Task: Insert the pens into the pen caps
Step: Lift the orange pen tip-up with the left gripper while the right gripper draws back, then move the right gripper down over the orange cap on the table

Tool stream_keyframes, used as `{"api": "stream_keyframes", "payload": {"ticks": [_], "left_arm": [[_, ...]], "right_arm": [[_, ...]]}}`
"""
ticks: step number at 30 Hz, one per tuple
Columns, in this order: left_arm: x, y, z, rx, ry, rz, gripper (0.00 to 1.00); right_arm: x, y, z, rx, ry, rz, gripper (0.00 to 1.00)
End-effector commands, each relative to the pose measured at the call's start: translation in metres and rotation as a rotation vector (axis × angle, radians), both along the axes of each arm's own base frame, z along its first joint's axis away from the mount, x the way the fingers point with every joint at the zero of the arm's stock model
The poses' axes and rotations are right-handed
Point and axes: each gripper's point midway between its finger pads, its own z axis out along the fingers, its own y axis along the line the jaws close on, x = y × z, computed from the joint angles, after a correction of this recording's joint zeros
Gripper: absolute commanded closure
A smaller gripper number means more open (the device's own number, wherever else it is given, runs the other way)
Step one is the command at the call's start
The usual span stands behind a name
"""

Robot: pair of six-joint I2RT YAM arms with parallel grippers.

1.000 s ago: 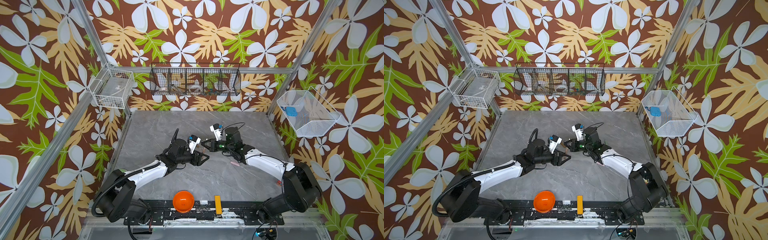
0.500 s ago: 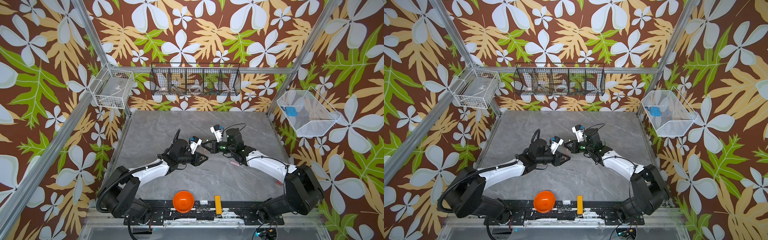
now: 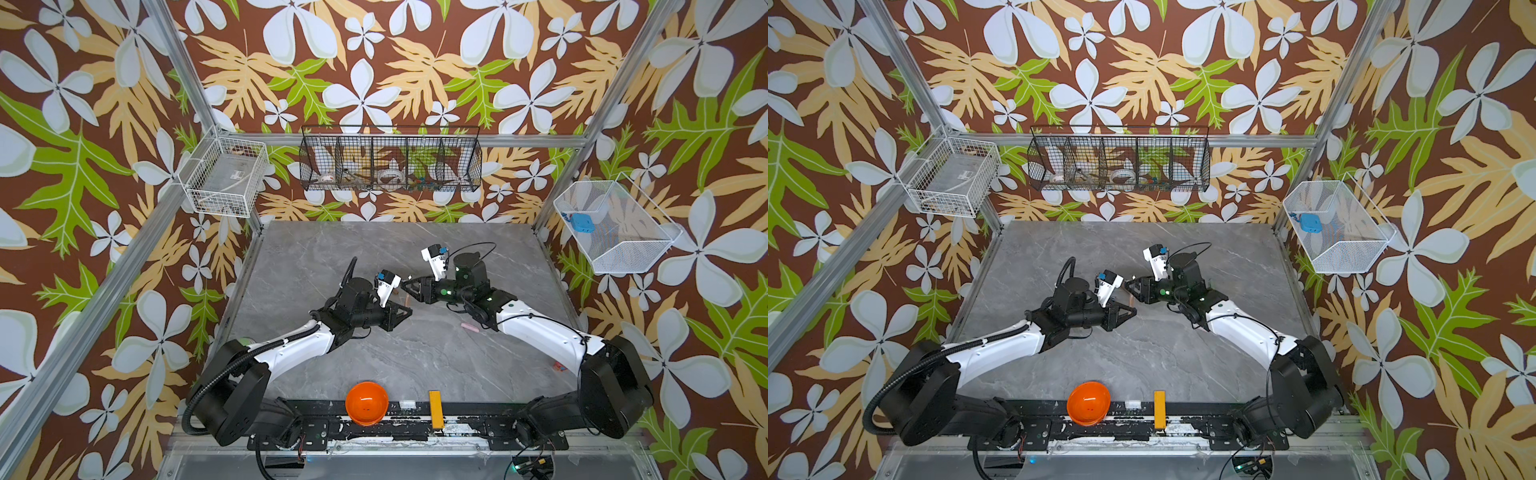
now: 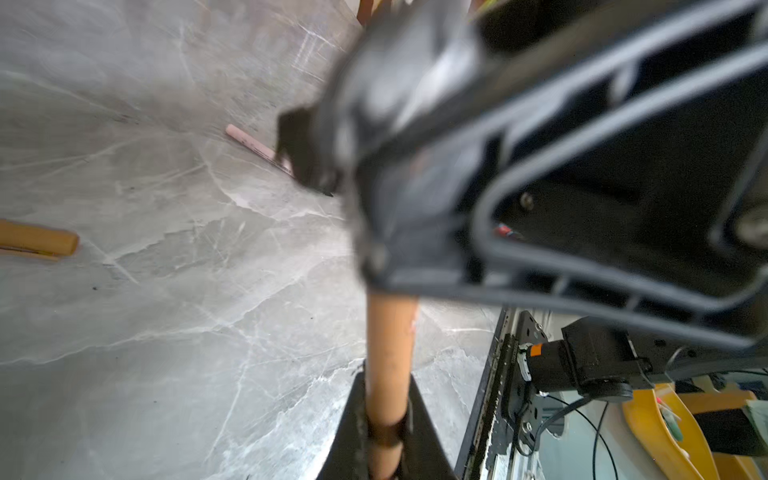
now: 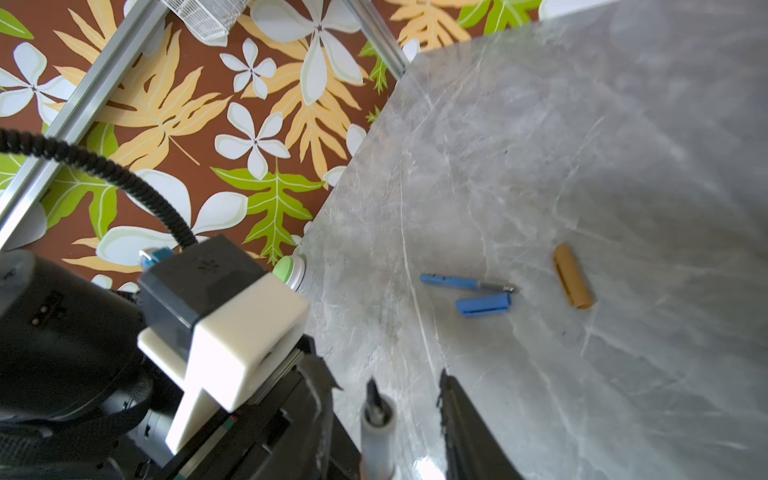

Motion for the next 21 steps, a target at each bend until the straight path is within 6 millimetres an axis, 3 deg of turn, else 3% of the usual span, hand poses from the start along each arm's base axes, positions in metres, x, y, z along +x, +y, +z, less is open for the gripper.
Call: {"api": "stream_keyframes", "payload": {"ticks": [1,6,10,15,19,21], "left_arm": [[0.014,0.025,0.012,0.035,-0.091,0.13,1.0],[0.014,0.062,0.047,0.047,-0.242,0.286,1.0],[0.003,0.077,0.07,0.027,-0.327,0.314,1.0],[-0.004,0.083,0.077,0.032,-0.354,0.308,1.0],[-0.006,0.083,0.076,0.039,-0.356,0.302,1.0],[-0.005,0.082,0.076,0.041,-0.355,0.299,1.0]], "right_arm": [[0.019,-0.022,-0.007,-0.172,-0.033,-0.1,0.5],[0.053,-0.016,-0.022,-0.301,-0.036,-0.08,0.46],[0.082,0.005,-0.059,-0.362,0.017,-0.022,0.45],[0.108,0.029,-0.113,-0.423,0.089,0.054,0.43],[0.121,0.035,-0.154,-0.586,0.124,0.104,0.41],[0.124,0.034,-0.166,-0.637,0.141,0.121,0.41]]}}
